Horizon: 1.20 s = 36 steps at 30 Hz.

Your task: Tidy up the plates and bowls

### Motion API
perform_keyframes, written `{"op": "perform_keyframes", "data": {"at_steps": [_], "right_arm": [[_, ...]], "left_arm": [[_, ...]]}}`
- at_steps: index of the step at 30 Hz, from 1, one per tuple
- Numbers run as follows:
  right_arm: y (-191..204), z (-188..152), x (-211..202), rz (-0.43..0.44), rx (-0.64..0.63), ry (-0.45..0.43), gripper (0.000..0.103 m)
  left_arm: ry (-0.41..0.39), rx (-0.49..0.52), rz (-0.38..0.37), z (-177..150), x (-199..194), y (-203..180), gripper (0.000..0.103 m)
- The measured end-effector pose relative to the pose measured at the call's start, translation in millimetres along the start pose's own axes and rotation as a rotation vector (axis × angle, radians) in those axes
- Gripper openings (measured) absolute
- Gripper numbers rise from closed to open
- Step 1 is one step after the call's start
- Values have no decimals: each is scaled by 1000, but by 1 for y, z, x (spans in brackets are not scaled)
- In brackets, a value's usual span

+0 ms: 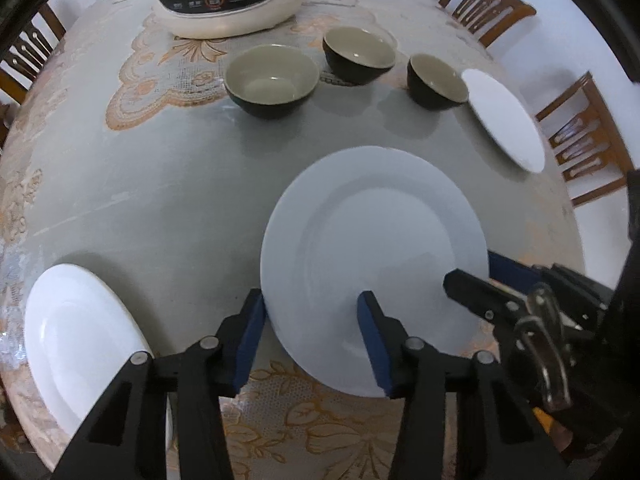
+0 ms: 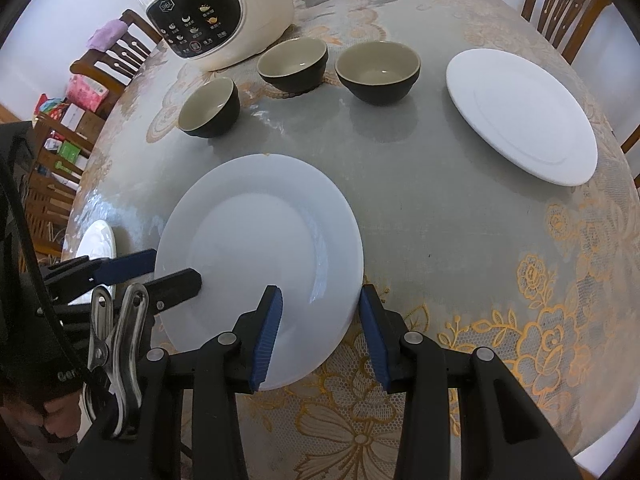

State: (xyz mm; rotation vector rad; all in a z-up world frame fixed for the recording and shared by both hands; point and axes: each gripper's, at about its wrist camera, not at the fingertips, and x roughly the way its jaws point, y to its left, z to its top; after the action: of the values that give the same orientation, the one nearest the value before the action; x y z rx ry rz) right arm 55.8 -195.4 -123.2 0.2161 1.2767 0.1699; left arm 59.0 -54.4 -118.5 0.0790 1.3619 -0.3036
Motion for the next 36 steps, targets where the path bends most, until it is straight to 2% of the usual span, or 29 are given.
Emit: {"op": "perform_keyframes", "data": {"at_steps": [8, 14, 36], "right_arm": [[-3, -2, -2, 4, 15, -10, 42], [-6, -3, -3, 40, 46, -8, 42], [40, -2, -13, 65, -35, -35, 42]], "left_arm": [[11, -11, -2, 1, 1, -2, 48], [-4, -23, 2, -6, -6, 4, 47], [-101, -81, 28, -30, -56, 39, 47]]}}
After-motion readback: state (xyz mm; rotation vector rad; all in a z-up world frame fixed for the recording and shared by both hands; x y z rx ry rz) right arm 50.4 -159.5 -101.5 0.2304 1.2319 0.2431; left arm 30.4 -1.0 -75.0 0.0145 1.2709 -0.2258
